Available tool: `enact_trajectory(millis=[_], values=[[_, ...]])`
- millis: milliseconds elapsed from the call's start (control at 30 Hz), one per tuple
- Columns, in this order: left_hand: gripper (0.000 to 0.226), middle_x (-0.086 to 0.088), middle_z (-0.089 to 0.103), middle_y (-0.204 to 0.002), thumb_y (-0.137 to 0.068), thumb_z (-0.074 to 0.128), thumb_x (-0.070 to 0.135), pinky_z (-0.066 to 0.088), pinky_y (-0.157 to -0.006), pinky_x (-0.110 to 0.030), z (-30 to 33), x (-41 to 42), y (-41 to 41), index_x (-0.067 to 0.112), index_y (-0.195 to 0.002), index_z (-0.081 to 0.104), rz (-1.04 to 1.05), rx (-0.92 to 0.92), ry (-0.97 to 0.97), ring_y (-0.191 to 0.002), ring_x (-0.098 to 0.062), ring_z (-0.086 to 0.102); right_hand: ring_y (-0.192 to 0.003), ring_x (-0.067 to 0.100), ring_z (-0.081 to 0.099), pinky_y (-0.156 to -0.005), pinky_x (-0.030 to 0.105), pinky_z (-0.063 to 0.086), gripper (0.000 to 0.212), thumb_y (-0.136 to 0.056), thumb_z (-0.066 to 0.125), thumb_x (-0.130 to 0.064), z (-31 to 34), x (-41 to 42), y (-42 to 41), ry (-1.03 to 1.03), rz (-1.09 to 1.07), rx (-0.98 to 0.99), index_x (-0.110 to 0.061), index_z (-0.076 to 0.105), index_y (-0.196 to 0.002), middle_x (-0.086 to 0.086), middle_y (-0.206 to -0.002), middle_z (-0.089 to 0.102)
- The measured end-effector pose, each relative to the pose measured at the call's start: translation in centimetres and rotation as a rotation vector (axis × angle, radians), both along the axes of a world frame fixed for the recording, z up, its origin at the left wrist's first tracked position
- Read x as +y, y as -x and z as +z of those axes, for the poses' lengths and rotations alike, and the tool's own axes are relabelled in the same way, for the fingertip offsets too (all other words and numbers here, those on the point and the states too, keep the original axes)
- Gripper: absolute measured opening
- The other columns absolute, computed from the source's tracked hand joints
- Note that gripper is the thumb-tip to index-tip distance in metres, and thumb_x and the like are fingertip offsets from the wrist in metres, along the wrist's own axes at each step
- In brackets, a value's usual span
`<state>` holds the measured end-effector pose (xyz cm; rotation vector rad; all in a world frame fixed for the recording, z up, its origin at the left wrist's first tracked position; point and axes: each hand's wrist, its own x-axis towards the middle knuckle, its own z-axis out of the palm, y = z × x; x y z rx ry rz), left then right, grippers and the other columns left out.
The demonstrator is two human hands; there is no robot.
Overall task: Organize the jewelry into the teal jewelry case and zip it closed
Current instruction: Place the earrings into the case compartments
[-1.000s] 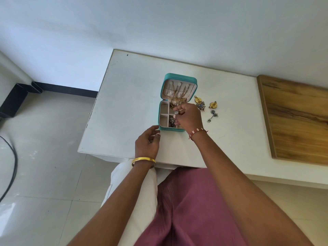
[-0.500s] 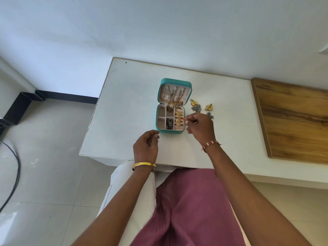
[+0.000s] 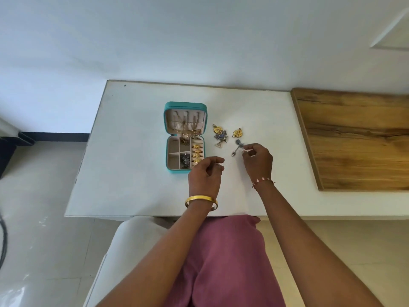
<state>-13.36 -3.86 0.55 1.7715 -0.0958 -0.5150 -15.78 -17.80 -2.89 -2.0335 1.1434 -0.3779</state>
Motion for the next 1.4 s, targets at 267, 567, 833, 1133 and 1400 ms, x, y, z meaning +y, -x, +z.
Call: enact_trajectory(millis=[267, 567, 833, 1133, 1400], values=[[0.027, -0.001, 0.064, -0.075, -0.087, 0.044, 0.001, 0.049, -0.07, -0.022, -0.5, -2.0, -0.1, 0.019, -0.084, 0.063, -0.025, 0.025, -0.031, -0.071, -0.008, 0.06, -0.095, 0.034, 0.057, -0.074, 0.03, 0.041, 0.019, -0.09, 0.051, -0.009, -1.1, -1.5, -2.4, 0.185, 0.15, 0.177, -0.002, 0.063, -0.103, 0.02, -0.107, 0.056], [0.027, -0.002, 0.066, -0.076, -0.086, 0.045, 0.002, 0.052, -0.077, -0.031, 1.0, -1.3, 1.0, 0.021, -0.084, 0.064, -0.025, 0.024, -0.029, -0.073, -0.014, 0.062, -0.089, 0.029, 0.061, -0.07, 0.025, 0.041, 0.01, -0.086, 0.053, 0.003, 0.0, 0.6, -0.4, 0.104, 0.069, -0.011, 0.001, 0.061, -0.09, 0.018, -0.094, 0.067], [0.022, -0.004, 0.066, -0.095, -0.087, 0.05, 0.002, 0.046, -0.081, -0.023, 6.5, 0.4, 1.6, 0.011, -0.098, 0.066, 0.001, -0.145, 0.011, -0.084, -0.013, 0.057, -0.07, 0.022, 0.062, -0.07, 0.031, 0.054, 0.015, -0.08, 0.056, 0.008, 6.6, 4.9, 1.9, -0.043, 0.097, -0.298, 0.0, 0.068, -0.086, 0.015, -0.083, 0.069], [0.027, 0.003, 0.054, -0.098, -0.09, 0.047, 0.003, 0.044, -0.08, -0.02, 12.1, 4.2, 4.2, 0.008, -0.113, 0.06, 0.034, -0.299, 0.075, -0.087, -0.012, 0.055, -0.063, 0.025, 0.063, -0.063, 0.036, 0.057, 0.006, -0.079, 0.066, -0.001, 14.9, 10.2, 4.8, -0.173, 0.204, -0.545, -0.005, 0.066, -0.084, 0.014, -0.073, 0.067], [0.025, 0.005, 0.062, -0.074, -0.086, 0.052, 0.0, 0.05, -0.069, -0.017, 14.3, 7.8, 5.5, 0.013, -0.102, 0.066, 0.019, -0.342, 0.129, -0.056, 0.008, 0.06, -0.075, 0.018, 0.064, -0.072, 0.03, 0.056, 0.02, -0.086, 0.054, 0.002, 18.0, 12.7, 7.3, -0.172, 0.253, -0.558, -0.007, 0.071, -0.093, 0.009, -0.086, 0.068]])
